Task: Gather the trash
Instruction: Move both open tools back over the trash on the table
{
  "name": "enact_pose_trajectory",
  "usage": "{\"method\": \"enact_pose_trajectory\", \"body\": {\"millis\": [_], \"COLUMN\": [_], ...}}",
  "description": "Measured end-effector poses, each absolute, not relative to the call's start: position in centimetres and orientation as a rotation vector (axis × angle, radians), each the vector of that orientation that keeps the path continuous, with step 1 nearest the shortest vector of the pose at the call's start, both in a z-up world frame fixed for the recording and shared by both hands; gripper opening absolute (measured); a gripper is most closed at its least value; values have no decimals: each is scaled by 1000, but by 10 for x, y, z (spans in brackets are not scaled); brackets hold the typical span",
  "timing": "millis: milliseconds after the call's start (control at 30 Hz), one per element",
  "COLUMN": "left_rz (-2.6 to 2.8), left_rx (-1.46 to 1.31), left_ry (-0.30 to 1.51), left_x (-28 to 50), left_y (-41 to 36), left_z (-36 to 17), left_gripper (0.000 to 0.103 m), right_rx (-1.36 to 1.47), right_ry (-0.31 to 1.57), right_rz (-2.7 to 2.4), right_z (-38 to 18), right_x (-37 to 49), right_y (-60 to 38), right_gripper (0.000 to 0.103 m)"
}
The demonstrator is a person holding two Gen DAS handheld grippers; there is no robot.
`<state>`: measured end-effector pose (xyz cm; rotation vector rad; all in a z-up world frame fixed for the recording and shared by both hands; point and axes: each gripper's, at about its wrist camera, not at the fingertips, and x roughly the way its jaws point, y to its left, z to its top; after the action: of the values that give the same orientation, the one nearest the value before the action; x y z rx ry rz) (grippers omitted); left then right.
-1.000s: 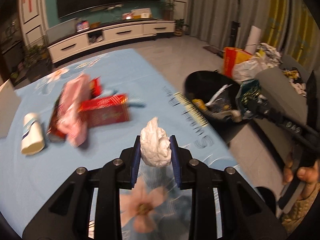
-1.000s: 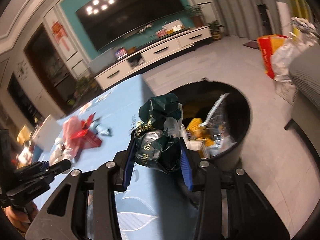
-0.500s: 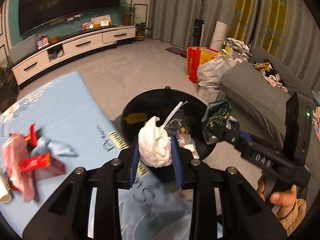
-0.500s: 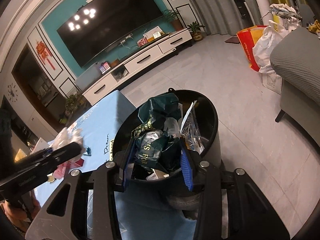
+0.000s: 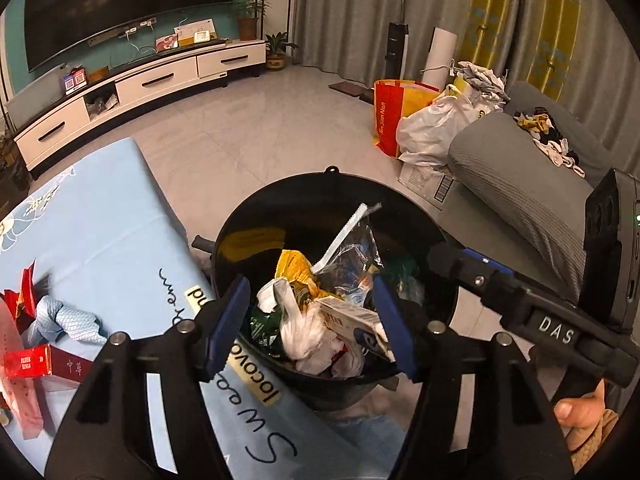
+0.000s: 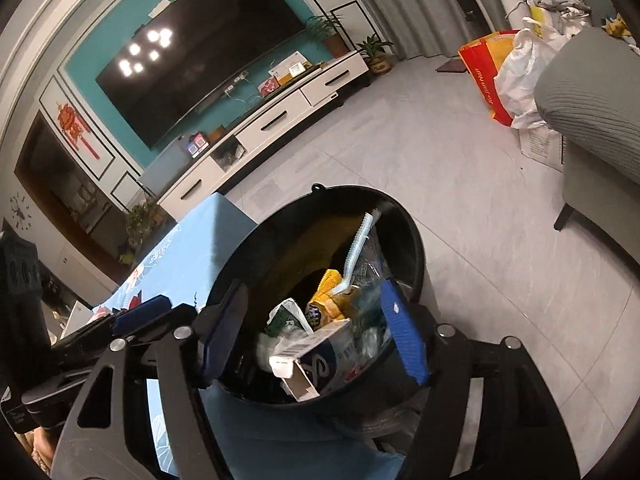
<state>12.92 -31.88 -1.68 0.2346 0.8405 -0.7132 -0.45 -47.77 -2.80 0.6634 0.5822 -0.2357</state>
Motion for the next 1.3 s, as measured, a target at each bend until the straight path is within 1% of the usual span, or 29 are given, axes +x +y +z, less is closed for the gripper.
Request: {"method": "enact_pose_trajectory", "body": {"millis": [67, 100, 167, 233, 300, 333, 367, 533, 600, 633, 667, 900, 1067, 1200, 1300], "left_rz": [-700, -694, -688, -668, -649, -640, -635, -560, -535, -527, -513, -314, -231, -251, -232], "left_rx": [227, 221, 211, 205, 185, 171, 154, 126, 81, 54, 21, -160, -331, -323, -313], "left_ry": [842, 842, 848, 848, 860, 870, 883, 927, 934, 937, 942, 930, 883, 830, 886], "left_x": [128, 127, 125, 121, 116, 113, 110, 95, 88, 84, 80, 56, 35, 13, 4], "left_y": [-313, -311, -303, -296, -282, -275, -266, -218, -194, -180, -163, -58, 13, 40, 55], "left_z": [-16, -14, -13, -11, -9, -8, -8, -9, -8, -7, -7, -10, -16, -22, -31], "left_gripper": [73, 74, 83, 89, 96, 100, 100, 100, 100, 100, 100, 100, 100, 100, 100], "right_rx": [667, 668, 669, 668, 665, 663, 663, 625, 620, 620, 620, 557, 355, 199, 139], "right_ry": [580, 581, 586, 596, 608, 618, 624, 672, 692, 703, 714, 801, 825, 853, 869], "right_rz": [-238, -237, -238, -232, -224, -215, -210, -154, -126, -106, -86, 59, 159, 208, 243], "right_z": [-27, -27, -25, -23, -20, -19, -18, -12, -8, -6, -5, 1, 9, 8, 6], "right_x": [-7, -9, -12, -13, -14, -16, -16, -16, -14, -14, -13, -1, 8, 11, 18], "right_y": [-477, -475, -473, -469, -464, -459, -456, -430, -418, -409, -402, -335, -270, -228, -204], "right_gripper": [68, 68, 68, 69, 73, 77, 80, 83, 90, 97, 99, 100, 100, 100, 100]}}
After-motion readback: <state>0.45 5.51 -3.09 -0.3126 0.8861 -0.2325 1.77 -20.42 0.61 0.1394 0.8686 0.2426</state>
